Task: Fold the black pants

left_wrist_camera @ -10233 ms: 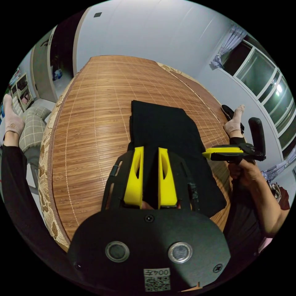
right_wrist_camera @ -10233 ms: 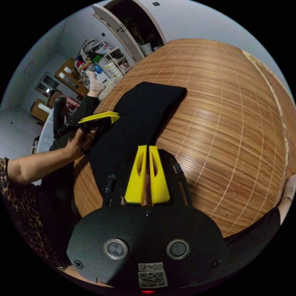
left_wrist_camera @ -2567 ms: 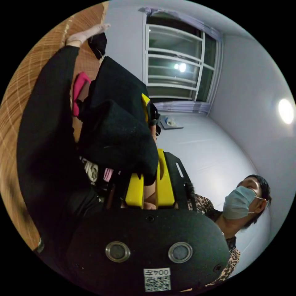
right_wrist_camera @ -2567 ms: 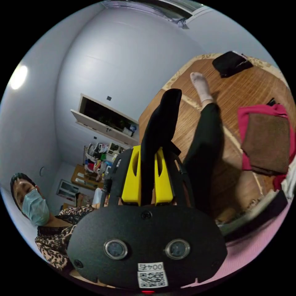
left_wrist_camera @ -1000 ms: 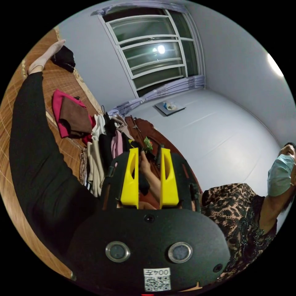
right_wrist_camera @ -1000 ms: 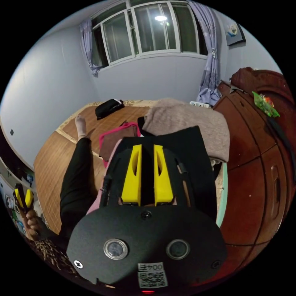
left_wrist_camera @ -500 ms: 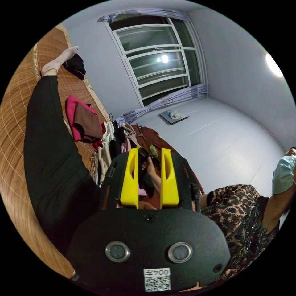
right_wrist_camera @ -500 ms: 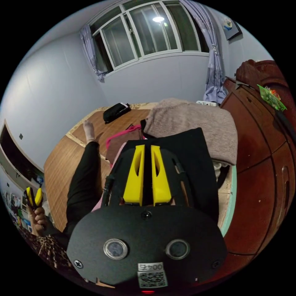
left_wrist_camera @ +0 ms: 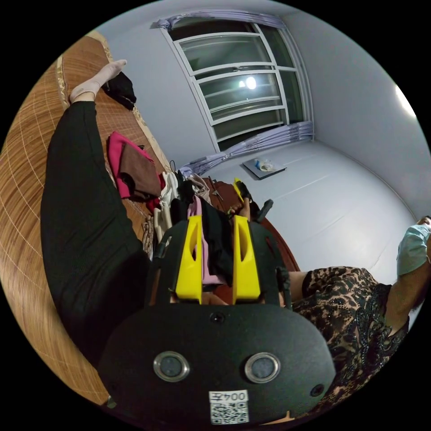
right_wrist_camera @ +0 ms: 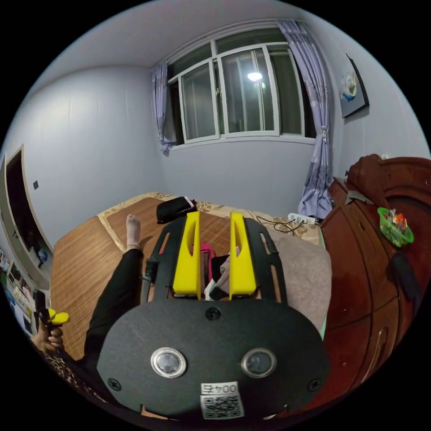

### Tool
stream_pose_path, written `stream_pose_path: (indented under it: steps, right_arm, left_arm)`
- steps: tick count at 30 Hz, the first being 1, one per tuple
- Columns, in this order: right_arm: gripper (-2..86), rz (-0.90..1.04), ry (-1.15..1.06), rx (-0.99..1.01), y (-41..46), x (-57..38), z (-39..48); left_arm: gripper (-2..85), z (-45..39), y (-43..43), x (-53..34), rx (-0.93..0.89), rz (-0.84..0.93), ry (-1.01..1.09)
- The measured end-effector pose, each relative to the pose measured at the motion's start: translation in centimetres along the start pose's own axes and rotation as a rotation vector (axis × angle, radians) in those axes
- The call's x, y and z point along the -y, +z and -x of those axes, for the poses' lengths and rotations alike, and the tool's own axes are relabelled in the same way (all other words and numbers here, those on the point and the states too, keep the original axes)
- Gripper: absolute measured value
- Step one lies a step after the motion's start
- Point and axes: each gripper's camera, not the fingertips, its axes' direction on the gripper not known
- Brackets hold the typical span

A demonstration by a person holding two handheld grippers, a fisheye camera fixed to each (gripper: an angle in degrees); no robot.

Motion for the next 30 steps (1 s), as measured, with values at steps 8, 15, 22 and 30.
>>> stream_pose_path:
  steps: [8, 15, 22, 30]
  right_arm:
    - [7.9, 0.005, 0.068, 0.062, 4.6, -3.8, -7.8]
    - [3.4, 0.08, 0.188, 0.304, 8.6, -3.8, -14.6]
    - [0.5, 0.001, 0.237, 0.339, 9.4, -4.1, -18.0]
    - [15.2, -0.035, 0.328, 0.474, 12.1, -4.7, -22.7]
  left_arm:
    - [10.2, 1.6, 5.2, 2.8, 0.14, 0.046, 0.045]
    - [9.9, 3.4, 12.9, 6.7, 0.199, 0.163, 0.081]
    - [8.9, 4.7, 20.3, 12.7, 0.377, 0.268, 0.198]
    - [13.8, 9.1, 27.8, 18.6, 0.538, 0.362, 0.167]
